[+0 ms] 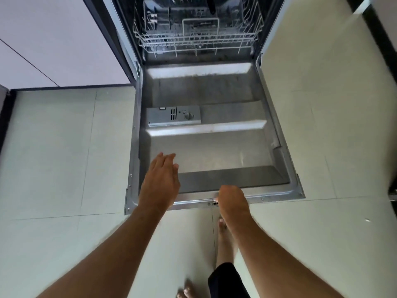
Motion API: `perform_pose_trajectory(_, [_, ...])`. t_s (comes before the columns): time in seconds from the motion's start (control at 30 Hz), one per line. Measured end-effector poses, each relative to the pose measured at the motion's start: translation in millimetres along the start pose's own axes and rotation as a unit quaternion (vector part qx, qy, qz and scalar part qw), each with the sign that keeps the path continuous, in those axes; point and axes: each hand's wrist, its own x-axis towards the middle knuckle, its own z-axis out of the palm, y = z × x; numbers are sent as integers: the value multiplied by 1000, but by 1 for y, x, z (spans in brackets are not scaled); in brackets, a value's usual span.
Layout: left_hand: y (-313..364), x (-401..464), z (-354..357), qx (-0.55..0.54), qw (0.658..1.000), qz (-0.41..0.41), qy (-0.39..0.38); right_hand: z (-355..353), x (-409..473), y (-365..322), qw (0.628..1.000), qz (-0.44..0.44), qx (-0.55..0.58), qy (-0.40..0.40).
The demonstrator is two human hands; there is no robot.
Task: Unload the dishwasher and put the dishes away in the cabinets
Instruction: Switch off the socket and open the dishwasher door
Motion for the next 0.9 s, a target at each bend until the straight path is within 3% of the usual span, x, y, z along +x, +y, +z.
perform_pose_trajectory(0.9, [-36,-15,64,7,999,-2,-32,83,27,23,997,-12,64,-30])
